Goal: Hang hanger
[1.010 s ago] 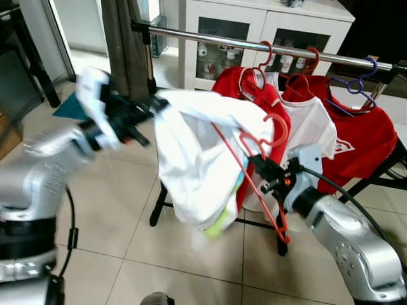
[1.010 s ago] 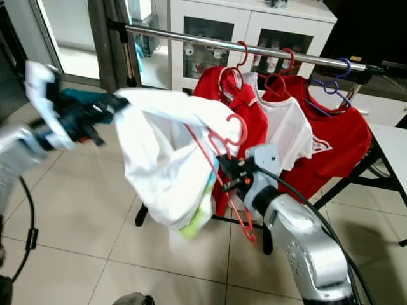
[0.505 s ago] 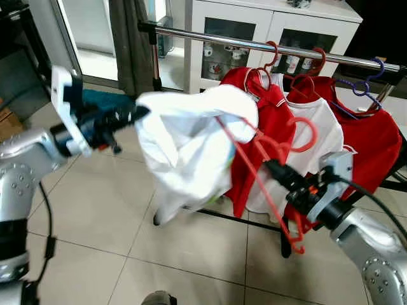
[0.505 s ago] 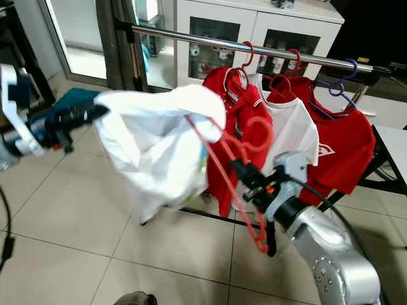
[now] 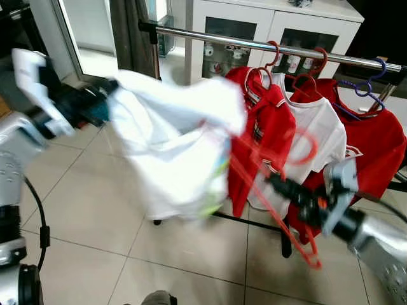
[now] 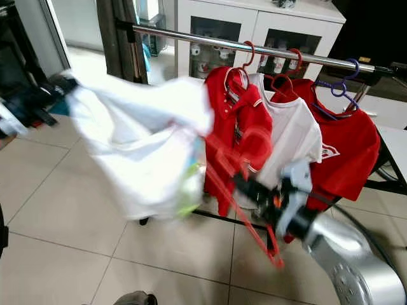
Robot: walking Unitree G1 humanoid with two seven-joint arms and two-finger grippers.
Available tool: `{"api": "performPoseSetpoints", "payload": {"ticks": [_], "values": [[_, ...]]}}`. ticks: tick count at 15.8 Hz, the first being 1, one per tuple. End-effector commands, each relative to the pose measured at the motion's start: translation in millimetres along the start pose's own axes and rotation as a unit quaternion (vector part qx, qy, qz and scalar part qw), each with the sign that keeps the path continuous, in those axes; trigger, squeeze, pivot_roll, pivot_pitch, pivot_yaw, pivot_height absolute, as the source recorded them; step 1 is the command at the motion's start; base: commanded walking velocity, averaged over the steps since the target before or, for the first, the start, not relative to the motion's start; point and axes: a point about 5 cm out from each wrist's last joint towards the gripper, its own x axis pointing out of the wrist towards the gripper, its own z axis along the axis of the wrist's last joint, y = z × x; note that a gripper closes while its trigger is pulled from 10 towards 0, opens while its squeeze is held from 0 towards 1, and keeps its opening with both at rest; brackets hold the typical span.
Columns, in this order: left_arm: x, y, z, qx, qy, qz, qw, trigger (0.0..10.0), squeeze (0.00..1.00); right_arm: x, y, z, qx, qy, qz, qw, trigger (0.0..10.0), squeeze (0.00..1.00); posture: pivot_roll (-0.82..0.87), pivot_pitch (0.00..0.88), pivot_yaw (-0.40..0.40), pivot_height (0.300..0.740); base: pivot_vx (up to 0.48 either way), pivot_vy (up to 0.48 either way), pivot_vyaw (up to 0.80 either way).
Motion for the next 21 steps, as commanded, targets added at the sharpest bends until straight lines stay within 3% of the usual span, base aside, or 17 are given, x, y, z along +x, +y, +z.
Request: {"api": "performPoseSetpoints", "payload": {"ticks": [1,6,9,12,14,15,18,19,20,21], "values": [[0.4,-1.2,7,0.002,-0.014,-0.012,1.000,0.0,0.00,-3.6,-0.5,6,0.003,-0.015,0.005,1.000,10.0,0.00,0.03,0.000,-0.015,0.740,0.000,0.000,0.00],[1.1,5.0,5,0.002,-0.016,0.004,1.000,0.0,0.00,-14.6,5.7,11,0.021,-0.032,0.042,0.998,10.0,0.00,0.02,0.000,-0.009,0.740,0.000,0.000,0.00],[0.5,9.0,4,0.004,-0.008,0.016,1.000,0.0,0.00,-15.8,5.7,17,0.050,-0.070,0.047,0.995,10.0,0.00,0.02,0.000,-0.008,0.740,0.000,0.000,0.00],[-0.1,22.5,-2,0.020,0.008,0.085,0.996,0.0,0.00,-17.2,15.1,18,0.094,-0.094,0.090,0.987,10.0,0.00,0.02,0.000,-0.008,0.740,0.000,0.000,0.00],[0.0,25.8,-4,0.032,0.016,0.104,0.994,0.0,0.00,-15.9,18.2,6,0.075,-0.035,0.093,0.992,10.0,0.00,0.03,0.000,-0.007,0.740,0.000,0.000,0.00],[2.9,23.2,-4,0.039,0.015,0.096,0.995,0.0,0.00,-10.0,6.2,-13,0.027,0.057,0.027,0.998,10.0,0.00,0.02,0.000,-0.005,0.740,0.000,0.000,0.00],[11.3,13.5,-3,0.036,0.003,0.063,0.997,0.0,0.00,-2.4,-10.6,-24,0.004,0.105,-0.056,0.993,10.0,0.00,0.03,0.000,-0.005,0.740,0.000,0.000,0.00],[11.3,13.5,-3,0.036,0.003,0.063,0.997,0.0,0.00,-2.4,-10.6,-24,0.004,0.105,-0.056,0.993,10.0,0.00,0.03,0.000,-0.005,0.740,0.000,0.000,0.00],[16.0,9.1,-5,0.030,0.001,0.051,0.998,0.0,0.00,-1.7,-1.1,-27,-0.029,0.135,-0.019,0.990,10.0,0.00,0.03,0.000,-0.006,0.740,0.000,0.000,0.00],[18.0,7.6,-8,0.028,0.005,0.048,0.998,0.0,0.00,-2.5,7.9,-25,-0.027,0.129,0.017,0.991,10.0,0.00,0.03,0.000,-0.006,0.740,0.000,0.000,0.00]]}}
